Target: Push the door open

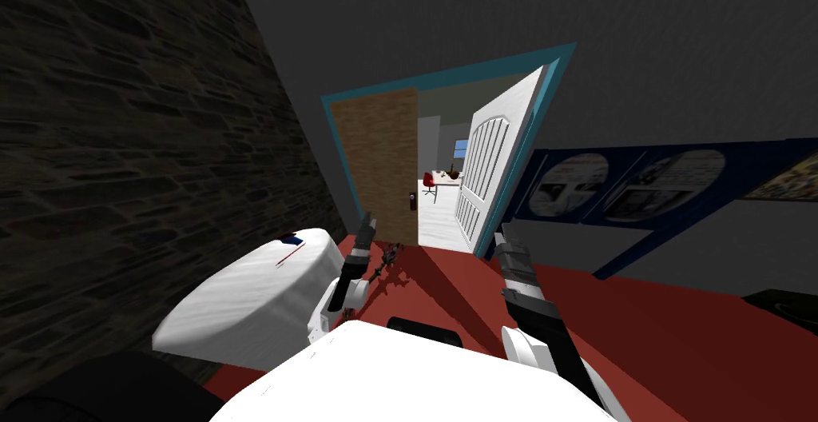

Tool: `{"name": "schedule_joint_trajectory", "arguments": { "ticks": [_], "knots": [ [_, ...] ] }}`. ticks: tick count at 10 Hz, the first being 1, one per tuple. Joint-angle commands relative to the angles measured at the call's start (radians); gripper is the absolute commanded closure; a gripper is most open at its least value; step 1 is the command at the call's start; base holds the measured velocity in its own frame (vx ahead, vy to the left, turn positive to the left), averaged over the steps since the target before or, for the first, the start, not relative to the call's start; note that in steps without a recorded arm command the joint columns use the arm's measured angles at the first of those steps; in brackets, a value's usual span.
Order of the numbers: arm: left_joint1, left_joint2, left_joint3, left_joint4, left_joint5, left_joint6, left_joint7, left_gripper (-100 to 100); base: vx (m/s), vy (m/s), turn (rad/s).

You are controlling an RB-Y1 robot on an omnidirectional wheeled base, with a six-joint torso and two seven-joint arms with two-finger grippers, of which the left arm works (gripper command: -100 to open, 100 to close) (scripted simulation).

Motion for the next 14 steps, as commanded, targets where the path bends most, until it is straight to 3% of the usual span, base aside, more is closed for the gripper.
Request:
{"name": "schedule_joint_trajectory", "arguments": {
  "ticks": [1, 11, 14],
  "knots": [
    [-0.019, -0.001, 0.0, 0.036, 0.001, 0.01, 0.0, -100, 0.086, -0.017, -0.033],
    [-0.136, -0.001, 0.011, 0.285, 0.02, 0.092, 0.021, -100, 0.13, -0.015, -0.039],
    [-0.153, -0.004, 0.013, 0.32, 0.022, 0.104, 0.024, -100, 0.077, -0.006, -0.019]
  ]
}}
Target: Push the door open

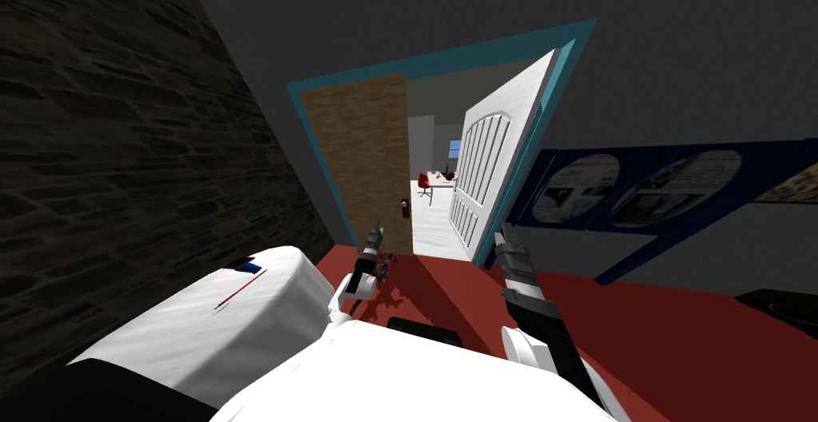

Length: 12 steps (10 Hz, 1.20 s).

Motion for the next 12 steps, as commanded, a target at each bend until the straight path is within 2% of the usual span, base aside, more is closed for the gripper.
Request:
{"name": "schedule_joint_trajectory", "arguments": {
  "ticks": [1, 4, 6, 8, 12],
  "knots": [
    [-0.021, -0.003, 0.002, 0.044, 0.004, 0.018, 0.004, -100, 0.136, 0.005, -0.047],
    [-0.044, -0.009, 0.004, 0.093, 0.007, 0.034, 0.008, -100, 0.124, -0.011, -0.033],
    [-0.073, -0.017, 0.007, 0.154, 0.012, 0.054, 0.013, -100, 0.148, -0.024, -0.046],
    [-0.093, -0.024, 0.009, 0.195, 0.015, 0.068, 0.016, -100, 0.178, -0.004, -0.03],
    [-0.124, -0.038, 0.012, 0.261, 0.02, 0.089, 0.022, -100, 0.136, 0.008, -0.03]
  ]
}}
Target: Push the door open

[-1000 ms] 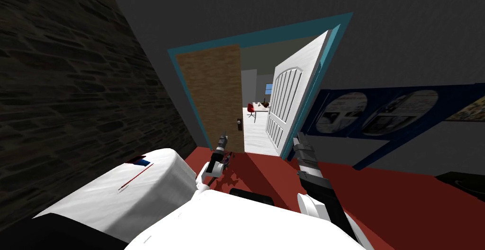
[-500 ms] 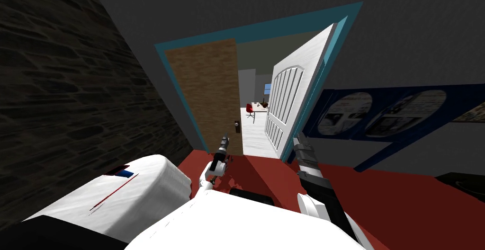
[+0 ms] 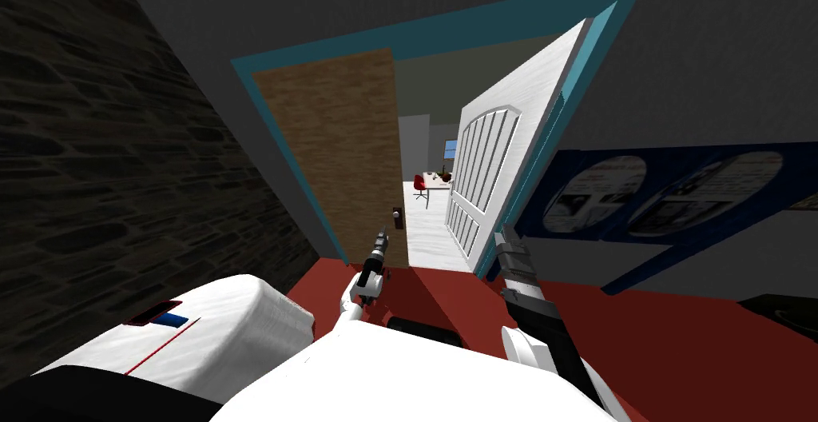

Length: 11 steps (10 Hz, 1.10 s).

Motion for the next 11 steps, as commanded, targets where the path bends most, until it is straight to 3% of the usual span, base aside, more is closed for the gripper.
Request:
{"name": "schedule_joint_trajectory", "arguments": {
  "ticks": [1, 3, 4, 7, 11],
  "knots": [
    [-0.016, -0.013, 0.001, 0.028, 0.001, 0.018, 0.0, -100, 0.162, -0.003, -0.037],
    [-0.018, -0.014, 0.002, 0.035, 0.002, 0.014, 0.0, -100, 0.127, -0.002, -0.012],
    [-0.025, 0.0, 0.007, 0.049, 0.004, 0.01, 0.002, -100, 0.15, -0.014, -0.037],
    [-0.036, 0.012, 0.017, 0.069, 0.007, 0.002, 0.004, -100, 0.208, -0.001, -0.024],
    [-0.05, 0.011, 0.03, 0.098, 0.011, -0.011, 0.007, -100, 0.201, 0.005, -0.026]
  ]
}}
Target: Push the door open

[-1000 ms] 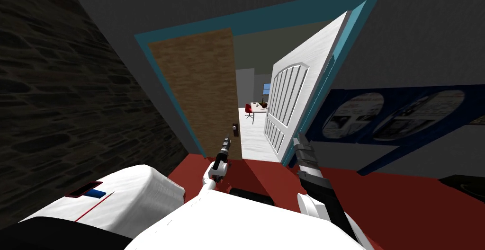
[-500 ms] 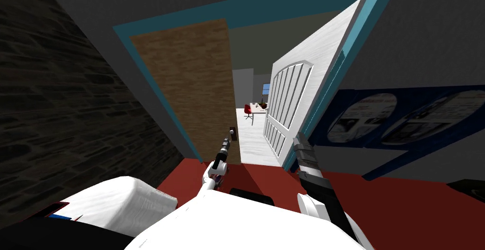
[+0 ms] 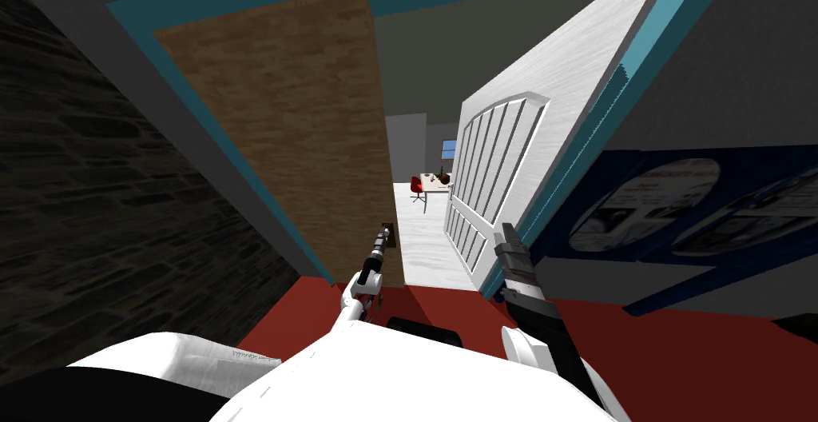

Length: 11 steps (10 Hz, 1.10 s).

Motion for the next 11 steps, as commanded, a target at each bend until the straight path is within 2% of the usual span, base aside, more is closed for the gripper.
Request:
{"name": "schedule_joint_trajectory", "arguments": {
  "ticks": [1, 2, 3, 8, 9, 11],
  "knots": [
    [-0.006, -0.005, 0.005, 0.011, 0.002, -0.005, 0.001, -100, 0.192, 0.005, -0.017],
    [-0.003, -0.003, 0.003, 0.006, 0.001, -0.002, 0.001, -100, 0.085, 0.007, -0.004],
    [-0.003, -0.003, 0.003, 0.006, 0.001, -0.002, 0.001, 100, -0.01, -0.003, 0.006],
    [-0.003, -0.003, 0.003, 0.006, 0.001, -0.002, 0.001, 100, -0.01, 0.0, -0.004],
    [-0.009, 0.005, 0.017, 0.007, 0.003, -0.001, -0.002, 100, 0.095, -0.028, 0.03],
    [-0.01, 0.009, 0.027, 0.009, 0.005, 0.0, -0.004, 100, 0.155, -0.052, 0.049]
  ]
}}
